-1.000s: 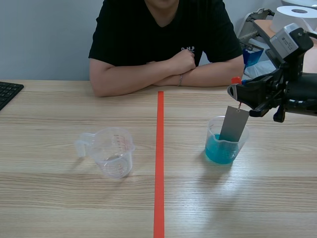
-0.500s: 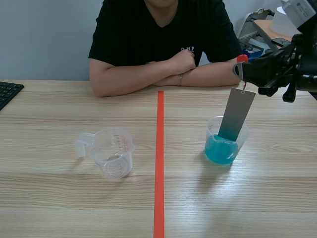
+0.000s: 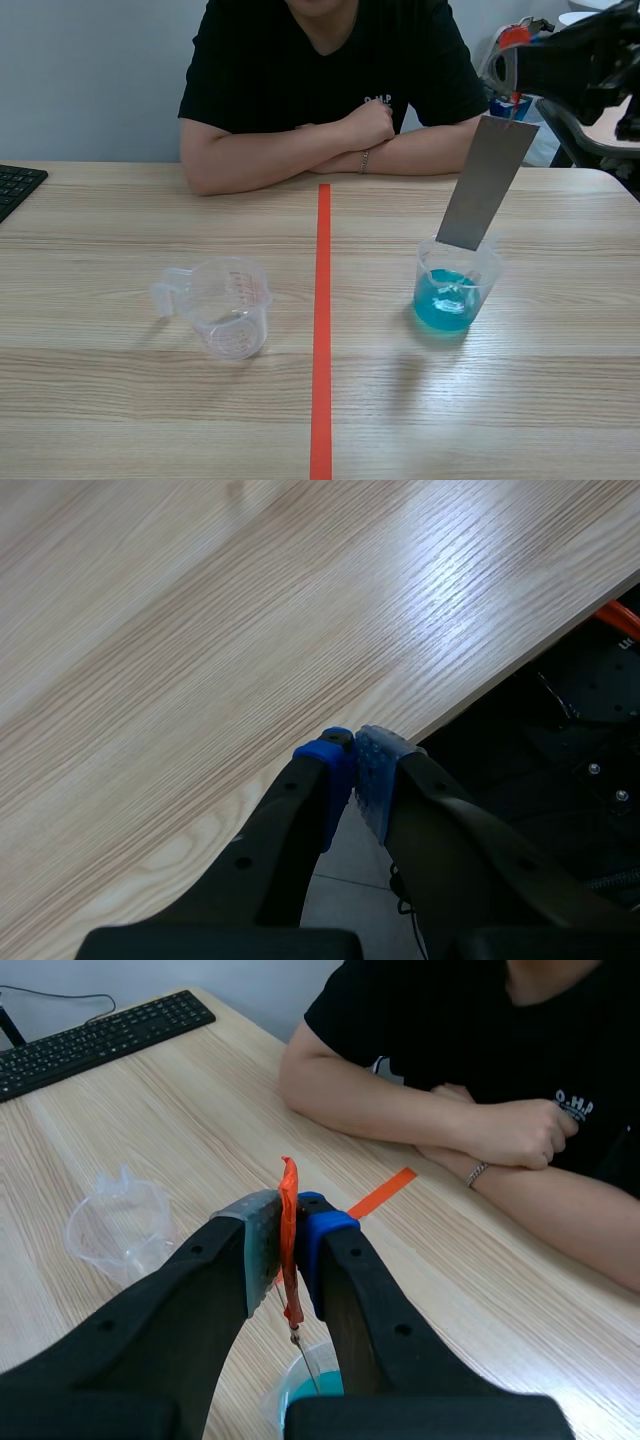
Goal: Do the redox reaction experiment.
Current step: 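Raise the plate and point at it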
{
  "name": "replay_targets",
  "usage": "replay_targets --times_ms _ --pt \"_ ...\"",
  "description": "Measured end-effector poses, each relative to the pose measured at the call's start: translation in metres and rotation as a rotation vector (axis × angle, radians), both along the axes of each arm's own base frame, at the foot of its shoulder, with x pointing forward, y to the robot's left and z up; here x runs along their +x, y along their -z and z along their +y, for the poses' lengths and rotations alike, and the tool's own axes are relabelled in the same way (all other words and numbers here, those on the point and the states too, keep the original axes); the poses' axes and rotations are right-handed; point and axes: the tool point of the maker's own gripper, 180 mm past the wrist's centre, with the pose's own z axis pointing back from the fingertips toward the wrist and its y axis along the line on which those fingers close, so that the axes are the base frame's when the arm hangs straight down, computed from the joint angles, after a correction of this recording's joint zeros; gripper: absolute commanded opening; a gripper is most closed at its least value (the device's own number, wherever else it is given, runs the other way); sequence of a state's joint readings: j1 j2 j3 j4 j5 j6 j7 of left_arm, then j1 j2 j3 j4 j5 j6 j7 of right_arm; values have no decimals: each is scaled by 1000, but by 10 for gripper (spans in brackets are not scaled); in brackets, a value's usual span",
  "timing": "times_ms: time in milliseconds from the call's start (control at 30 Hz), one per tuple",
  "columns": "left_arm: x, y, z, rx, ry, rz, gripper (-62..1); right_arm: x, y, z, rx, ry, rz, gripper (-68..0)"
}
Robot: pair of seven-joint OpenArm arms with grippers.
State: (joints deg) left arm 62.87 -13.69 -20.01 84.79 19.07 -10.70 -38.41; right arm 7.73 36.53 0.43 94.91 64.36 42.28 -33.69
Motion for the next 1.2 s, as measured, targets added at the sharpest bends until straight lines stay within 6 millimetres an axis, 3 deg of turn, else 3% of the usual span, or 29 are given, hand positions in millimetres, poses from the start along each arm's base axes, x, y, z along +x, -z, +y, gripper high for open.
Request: replay_targets --times_ms 367,833,1000,1200 --pt "0 0 0 0 0 0 -569 -9 -29 2 29 -25 -48 -660" --pt "5 -8 -1 -21 43 -33 -569 -11 -31 4 27 -32 -53 -660" --pt "31 -22 11 -60 44 -88 -569 -11 -31 4 28 -32 -53 -660" --pt "93 -42 29 -102 75 -135 -569 -11 -31 4 28 -32 -53 -660"
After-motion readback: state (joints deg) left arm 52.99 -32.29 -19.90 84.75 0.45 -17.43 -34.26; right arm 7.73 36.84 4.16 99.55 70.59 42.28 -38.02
